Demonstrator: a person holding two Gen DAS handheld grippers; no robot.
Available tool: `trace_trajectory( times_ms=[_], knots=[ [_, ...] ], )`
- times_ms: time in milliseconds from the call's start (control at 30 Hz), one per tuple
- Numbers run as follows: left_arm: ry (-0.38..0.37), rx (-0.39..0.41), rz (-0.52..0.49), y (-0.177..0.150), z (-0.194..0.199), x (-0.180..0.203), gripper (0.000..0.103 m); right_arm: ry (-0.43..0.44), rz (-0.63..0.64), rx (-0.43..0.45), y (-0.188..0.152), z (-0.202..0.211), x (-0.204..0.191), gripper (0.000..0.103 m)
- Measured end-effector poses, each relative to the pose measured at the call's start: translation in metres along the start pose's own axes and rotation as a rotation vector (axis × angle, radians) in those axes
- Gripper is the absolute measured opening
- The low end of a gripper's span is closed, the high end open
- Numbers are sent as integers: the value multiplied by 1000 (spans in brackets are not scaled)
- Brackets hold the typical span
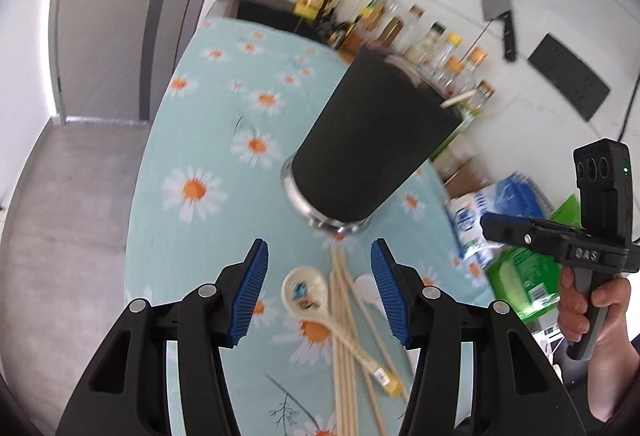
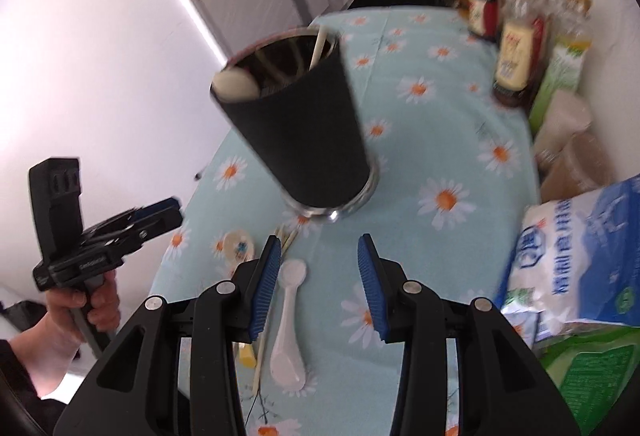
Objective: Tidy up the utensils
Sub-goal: 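Grasp the blue-cartoon ceramic spoon with the left tool while the right tool grasps the white plastic spoon, then lift the ceramic spoon with the left tool while the right tool lifts the plastic spoon over the holder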
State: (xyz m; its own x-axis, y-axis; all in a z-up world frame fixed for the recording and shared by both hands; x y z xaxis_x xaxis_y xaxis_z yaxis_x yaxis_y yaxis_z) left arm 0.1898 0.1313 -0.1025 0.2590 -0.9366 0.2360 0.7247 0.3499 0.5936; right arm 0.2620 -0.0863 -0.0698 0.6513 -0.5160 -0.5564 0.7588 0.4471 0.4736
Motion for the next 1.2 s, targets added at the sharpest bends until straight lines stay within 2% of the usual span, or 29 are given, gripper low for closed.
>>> trace_trajectory(
  times_ms=[67, 300, 333, 433, 500, 633, 700, 867, 967, 1000, 1033, 1133, 1200],
  knots=[
    [17, -30, 10, -7, -8, -4, 52, 21, -3, -49, -7, -12, 6, 41],
    [38, -124, 53, -22, -33, -15, 52, 222, -149, -221, -36, -50, 29, 41],
    [58, -134, 56, -24, -36, -17, 52, 249, -172, -241, -40, -54, 31, 41],
    [50, -139, 72, -24, -39, -17, 52, 311, -214, -301, -48, -64, 35, 41],
    [56, -138, 58, -23, -41, -14, 52, 344, -219, -326, -52, -68, 33, 41],
    [43, -194, 24, -27, -52, -5, 52, 410, -243, -355, -57, -76, 34, 41],
    [59, -199, 1, -28, -54, -2, 52, 456, -297, -382, -63, -83, 37, 41],
    [23, -230, -10, -29, -58, 6, 52, 511, -351, -414, -66, -91, 42, 37],
    [24, -234, -64, -28, -61, 15, 50, 522, -323, -436, -70, -98, 38, 32],
    [28, -235, -82, -28, -62, 18, 49, 522, -316, -442, -71, -97, 33, 27],
    [29, -236, -89, -27, -63, 19, 42, 518, -311, -449, -71, -100, 33, 21],
    [39, -239, -95, -27, -66, 19, 17, 539, -311, -454, -69, -104, 34, 19],
    [41, -243, -91, -28, -67, 18, 12, 549, -319, -447, -69, -105, 34, 19]
  ],
)
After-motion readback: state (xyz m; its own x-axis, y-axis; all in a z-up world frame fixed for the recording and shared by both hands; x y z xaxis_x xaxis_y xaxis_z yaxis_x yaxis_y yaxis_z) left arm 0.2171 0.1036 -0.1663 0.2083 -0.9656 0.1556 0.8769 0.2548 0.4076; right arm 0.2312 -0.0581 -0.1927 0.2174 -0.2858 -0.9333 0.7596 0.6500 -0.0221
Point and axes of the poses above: each gripper's, at about its wrist camera, not at the fingertips, and z roughly against the way its jaws point, x to its right, y to its top, the point moved 4 cm from there along -z, roughly the way its jaws point, and after that the axes turned 14 degrees about y, right-handed, at the moved point
